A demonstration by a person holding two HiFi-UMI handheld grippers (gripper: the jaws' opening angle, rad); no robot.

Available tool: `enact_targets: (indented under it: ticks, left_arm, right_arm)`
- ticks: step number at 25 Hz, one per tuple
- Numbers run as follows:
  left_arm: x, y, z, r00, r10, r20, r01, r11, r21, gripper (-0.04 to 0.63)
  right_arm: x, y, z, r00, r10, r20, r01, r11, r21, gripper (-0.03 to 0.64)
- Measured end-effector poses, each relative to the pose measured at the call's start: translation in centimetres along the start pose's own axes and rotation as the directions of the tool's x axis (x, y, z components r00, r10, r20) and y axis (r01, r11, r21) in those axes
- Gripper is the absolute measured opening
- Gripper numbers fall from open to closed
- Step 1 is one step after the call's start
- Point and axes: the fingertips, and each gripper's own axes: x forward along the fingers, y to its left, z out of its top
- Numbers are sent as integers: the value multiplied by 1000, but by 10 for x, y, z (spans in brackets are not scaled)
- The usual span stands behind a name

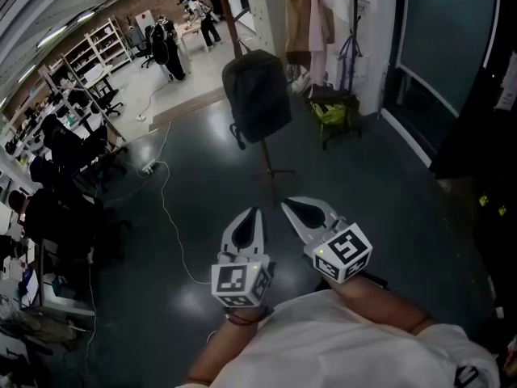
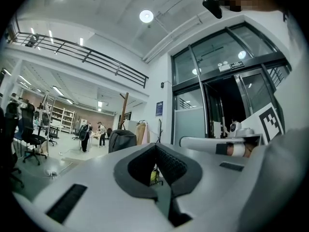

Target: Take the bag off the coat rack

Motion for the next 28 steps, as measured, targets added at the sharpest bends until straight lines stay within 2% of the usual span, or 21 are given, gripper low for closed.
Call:
enact_targets:
  ticks: [7,12,21,28]
  left_arm:
    - [51,17,-8,999,36,-9,-36,999,6,6]
    - [105,26,-15,999,42,-4,-42,999,-6,6]
    - [209,26,-6,994,103,24,-103,995,-4,6]
    - [275,19,-11,991,132,36,-131,991,-15,6]
  right_arm:
    - [34,-43,-10,998,59,-25,-58,998,6,3]
    - [62,-96,-12,996,85,-36,-85,996,2,3]
    - [95,-200,-1,991,121,-51,-122,993,-9,3]
    - [106,-262,-11,982,166,-89,-164,986,28,3]
